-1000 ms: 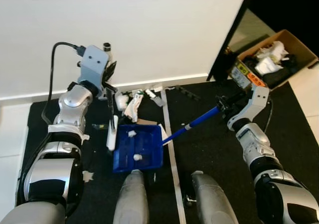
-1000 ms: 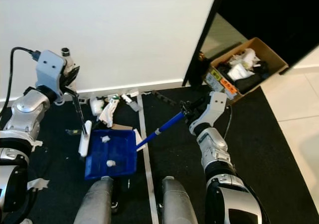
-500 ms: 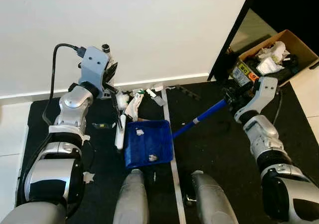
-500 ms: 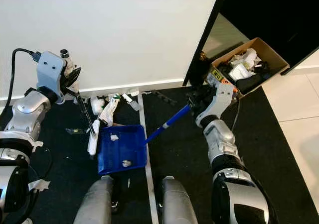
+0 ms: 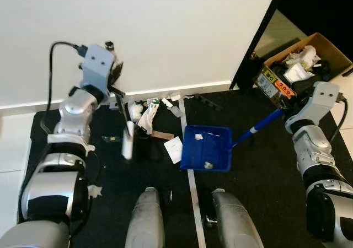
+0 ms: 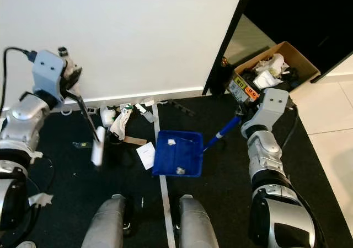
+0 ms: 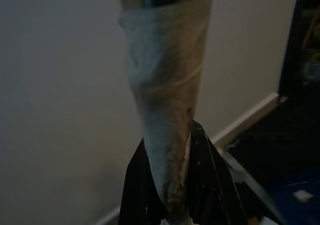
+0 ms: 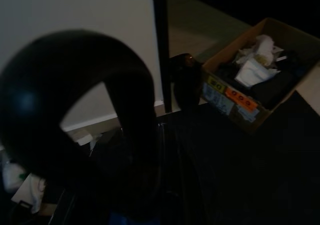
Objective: Sweep floor
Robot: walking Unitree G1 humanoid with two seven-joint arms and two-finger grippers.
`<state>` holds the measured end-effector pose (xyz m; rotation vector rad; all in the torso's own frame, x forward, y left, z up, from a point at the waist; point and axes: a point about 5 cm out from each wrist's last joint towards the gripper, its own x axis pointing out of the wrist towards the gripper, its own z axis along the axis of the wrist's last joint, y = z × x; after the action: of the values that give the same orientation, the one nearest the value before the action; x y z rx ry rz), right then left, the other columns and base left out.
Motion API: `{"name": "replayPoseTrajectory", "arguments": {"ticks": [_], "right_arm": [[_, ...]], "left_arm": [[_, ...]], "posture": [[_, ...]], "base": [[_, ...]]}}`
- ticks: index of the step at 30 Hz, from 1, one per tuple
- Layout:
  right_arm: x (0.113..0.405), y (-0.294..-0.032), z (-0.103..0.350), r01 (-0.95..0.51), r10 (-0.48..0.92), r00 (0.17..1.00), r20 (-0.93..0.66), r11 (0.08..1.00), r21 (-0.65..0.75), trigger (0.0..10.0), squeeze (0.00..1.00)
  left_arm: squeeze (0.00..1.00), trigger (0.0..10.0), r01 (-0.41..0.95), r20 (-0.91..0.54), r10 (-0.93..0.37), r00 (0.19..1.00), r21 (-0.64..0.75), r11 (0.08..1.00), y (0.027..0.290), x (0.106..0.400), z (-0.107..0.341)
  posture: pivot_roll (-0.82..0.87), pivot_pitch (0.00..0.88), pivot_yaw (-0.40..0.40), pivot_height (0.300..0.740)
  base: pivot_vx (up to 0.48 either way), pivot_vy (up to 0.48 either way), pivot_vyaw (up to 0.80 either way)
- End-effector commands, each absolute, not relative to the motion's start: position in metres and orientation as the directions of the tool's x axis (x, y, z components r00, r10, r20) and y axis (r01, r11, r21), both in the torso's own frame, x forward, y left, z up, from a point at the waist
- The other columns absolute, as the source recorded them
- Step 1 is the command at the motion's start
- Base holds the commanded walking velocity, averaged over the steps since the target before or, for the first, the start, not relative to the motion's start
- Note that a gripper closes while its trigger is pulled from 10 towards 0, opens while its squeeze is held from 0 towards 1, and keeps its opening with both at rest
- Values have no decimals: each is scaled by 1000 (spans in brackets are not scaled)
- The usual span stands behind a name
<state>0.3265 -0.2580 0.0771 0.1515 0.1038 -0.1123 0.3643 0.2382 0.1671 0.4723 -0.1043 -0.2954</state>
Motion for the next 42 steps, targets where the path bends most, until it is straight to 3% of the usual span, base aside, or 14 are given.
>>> {"name": "replayPoseTrajectory", "arguments": {"ticks": [1,16,29,31,34,39,42], "right_arm": [[325,-261,78,137,-125,989,-82,976,169,10000,0],[322,-269,84,180,-177,983,-48,979,92,10000,0],[315,-274,90,161,-162,987,-1,983,91,10000,0],[315,-270,89,147,-147,989,-1,985,96,10000,0],[316,-258,88,110,-111,994,5,988,106,10000,0],[317,-254,89,97,-99,995,8,990,106,10000,0],[319,-247,90,69,-71,997,16,991,112,10000,0]], "left_arm": [[0,10000,248,23,-308,951,540,805,242,365,172],[0,10000,290,-124,-268,955,566,772,210,373,135],[0,10000,222,-66,-229,971,603,766,210,381,150],[0,10000,222,-52,-237,970,589,777,204,382,151],[0,10000,265,-38,-293,955,547,794,174,381,141],[0,10000,290,-44,-314,948,525,800,160,379,133],[0,10000,337,-39,-355,934,426,840,134,372,119]], "posture": [[40,152,18,740],[-38,250,6,740],[-84,304,3,740],[-85,306,2,740],[-86,307,5,740],[-86,309,5,740],[-83,305,4,740]], "base": [[0,0,0],[0,0,0],[0,0,0],[0,0,0],[0,0,0],[0,0,0],[0,0,0]]}}
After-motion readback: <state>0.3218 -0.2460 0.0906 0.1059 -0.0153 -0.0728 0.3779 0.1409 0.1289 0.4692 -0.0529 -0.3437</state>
